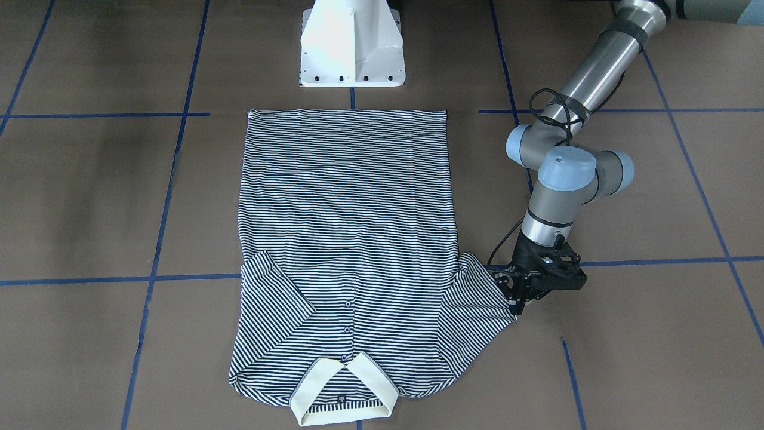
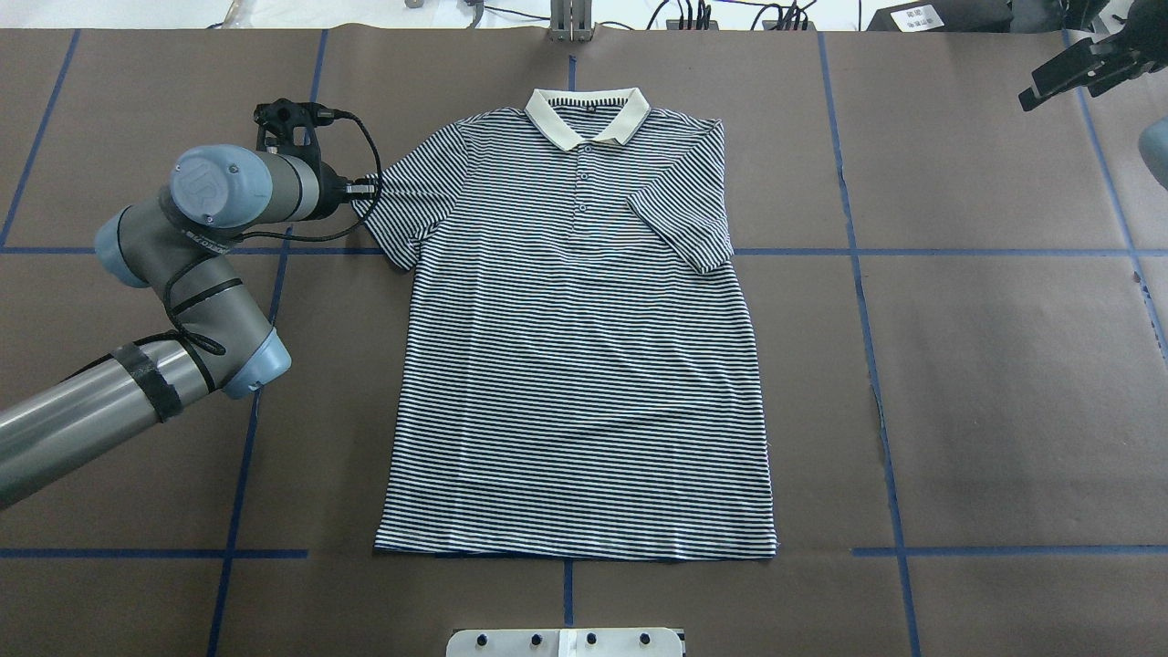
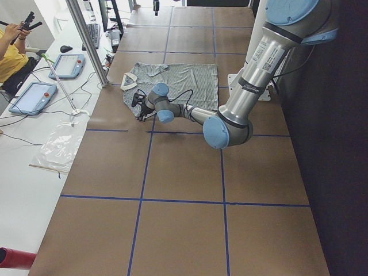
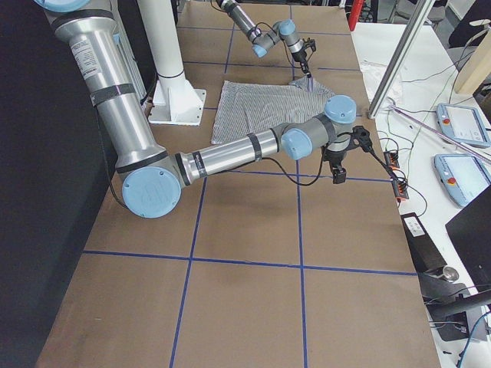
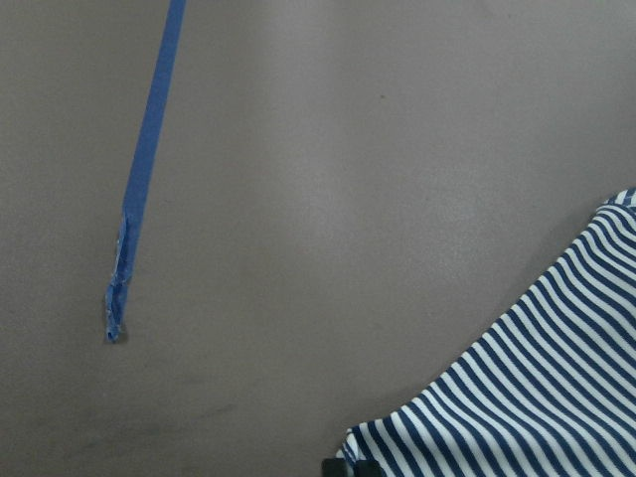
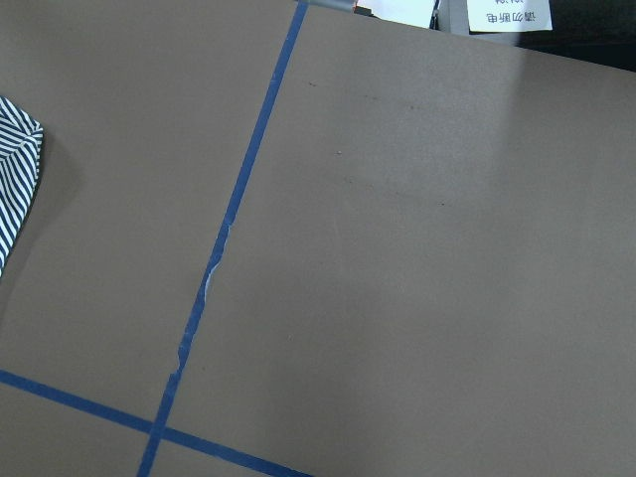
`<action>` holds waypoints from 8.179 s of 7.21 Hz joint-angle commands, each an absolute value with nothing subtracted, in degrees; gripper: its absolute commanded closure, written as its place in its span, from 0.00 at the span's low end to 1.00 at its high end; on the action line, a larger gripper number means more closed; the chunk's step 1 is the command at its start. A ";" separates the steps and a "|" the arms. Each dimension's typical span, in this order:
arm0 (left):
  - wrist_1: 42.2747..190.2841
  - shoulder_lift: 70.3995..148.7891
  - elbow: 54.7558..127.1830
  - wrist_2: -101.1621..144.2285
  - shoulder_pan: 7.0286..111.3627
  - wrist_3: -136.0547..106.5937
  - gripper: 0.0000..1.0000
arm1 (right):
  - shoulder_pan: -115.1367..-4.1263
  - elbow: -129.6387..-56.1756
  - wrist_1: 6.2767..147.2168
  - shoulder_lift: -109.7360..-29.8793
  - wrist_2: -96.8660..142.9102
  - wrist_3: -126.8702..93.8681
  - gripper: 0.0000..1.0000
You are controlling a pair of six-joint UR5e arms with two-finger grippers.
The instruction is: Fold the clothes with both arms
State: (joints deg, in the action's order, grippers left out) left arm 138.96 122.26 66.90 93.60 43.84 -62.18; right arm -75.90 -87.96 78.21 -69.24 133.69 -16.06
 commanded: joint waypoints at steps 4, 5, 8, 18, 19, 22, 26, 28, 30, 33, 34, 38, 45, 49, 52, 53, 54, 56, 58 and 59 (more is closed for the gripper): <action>136.07 123.83 71.44 93.78 43.68 -62.05 1.00 | -75.94 -87.89 78.22 -69.17 133.68 -16.43 0.00; 131.79 124.79 74.07 93.87 43.68 -61.96 1.00 | -75.94 -87.98 78.22 -69.17 133.68 -16.52 0.00; 113.62 132.77 77.61 93.52 42.20 -63.01 1.00 | -75.94 -88.24 78.13 -69.79 133.68 -16.61 0.00; 103.89 148.10 63.94 92.32 37.09 -63.75 0.00 | -75.50 -90.08 77.70 -70.58 133.51 -20.45 0.00; 100.84 146.27 71.03 95.16 37.26 -59.28 0.00 | -73.06 -93.05 77.70 -70.75 132.81 -26.48 0.00; 100.02 130.47 95.12 99.74 37.00 -59.06 0.00 | -59.02 -108.75 77.78 -73.98 123.16 -53.17 0.00; 100.63 116.57 110.45 99.23 30.96 -60.72 0.00 | -29.08 -126.90 77.87 -86.82 98.23 -80.54 0.00; 100.72 110.50 115.20 98.35 25.69 -63.53 0.00 | -21.64 -127.00 77.78 -88.24 91.68 -84.19 0.04; 100.90 105.75 115.66 93.71 19.80 -71.50 0.15 | -19.08 -127.26 77.70 -88.24 90.27 -86.31 0.05; 100.90 103.19 115.58 89.40 11.62 -81.19 0.39 | -17.23 -128.23 77.70 -88.24 89.30 -87.71 0.05; 100.90 102.84 115.58 89.21 11.08 -81.38 0.39 | -16.97 -128.23 77.70 -88.24 89.12 -87.80 0.05; 100.90 102.13 115.49 89.21 9.93 -81.47 0.45 | -16.79 -128.23 77.70 -88.24 89.03 -87.89 0.06; 100.81 101.87 115.14 89.30 9.06 -81.65 0.83 | -16.70 -128.23 77.78 -88.33 89.03 -87.89 0.05; 100.81 102.30 115.58 89.12 9.05 -81.56 1.00 | -14.00 -128.15 77.78 -87.72 85.46 -92.77 0.23; 100.81 103.18 115.49 89.12 8.70 -81.56 1.00 | -5.91 -123.78 77.70 -86.57 74.49 -99.03 0.33; 100.81 103.27 115.58 88.69 8.70 -81.48 1.00 | -5.37 -123.40 77.70 -86.57 74.44 -99.05 0.33; 100.81 103.27 115.58 87.55 8.70 -81.47 1.00 | -4.84 -122.18 77.78 -86.66 74.18 -98.88 0.33; 100.81 103.18 115.58 85.10 8.70 -81.47 1.00 | -4.75 -120.76 77.70 -86.66 74.18 -99.14 0.33; 100.81 103.10 115.58 84.55 8.70 -81.56 1.00 | -3.43 -119.54 77.70 -86.57 74.00 -100.37 0.40; 100.81 103.10 115.58 83.77 8.61 -81.56 1.00 | -3.43 -119.62 77.70 -86.57 73.92 -100.55 0.42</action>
